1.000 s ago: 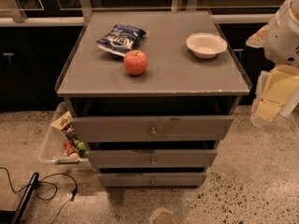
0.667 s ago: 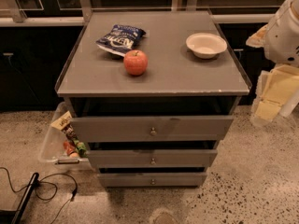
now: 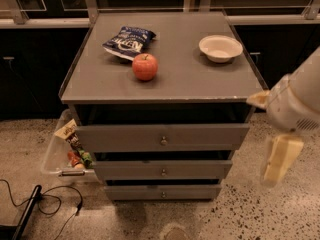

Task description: Open top drawer

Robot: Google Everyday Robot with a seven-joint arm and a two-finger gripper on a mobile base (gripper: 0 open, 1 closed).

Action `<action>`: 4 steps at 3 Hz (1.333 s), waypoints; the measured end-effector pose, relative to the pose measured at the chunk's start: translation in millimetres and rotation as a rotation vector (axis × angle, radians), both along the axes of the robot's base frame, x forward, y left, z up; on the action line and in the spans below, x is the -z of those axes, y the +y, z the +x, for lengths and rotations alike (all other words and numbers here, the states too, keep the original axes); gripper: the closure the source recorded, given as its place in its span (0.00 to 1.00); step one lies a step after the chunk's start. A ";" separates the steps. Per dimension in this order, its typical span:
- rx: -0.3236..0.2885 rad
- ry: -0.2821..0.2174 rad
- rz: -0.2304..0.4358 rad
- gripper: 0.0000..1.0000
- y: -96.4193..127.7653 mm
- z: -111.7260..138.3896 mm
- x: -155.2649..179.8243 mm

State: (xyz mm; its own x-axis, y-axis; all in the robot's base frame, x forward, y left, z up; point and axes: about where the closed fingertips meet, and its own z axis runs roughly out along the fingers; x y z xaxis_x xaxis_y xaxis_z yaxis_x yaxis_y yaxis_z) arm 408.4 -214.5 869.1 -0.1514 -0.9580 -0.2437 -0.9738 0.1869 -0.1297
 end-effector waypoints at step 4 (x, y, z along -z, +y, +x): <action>-0.137 -0.050 0.055 0.00 4.2 0.0 78.8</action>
Offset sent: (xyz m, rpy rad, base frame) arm -0.0151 0.0017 -0.0556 0.0432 0.0277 0.0579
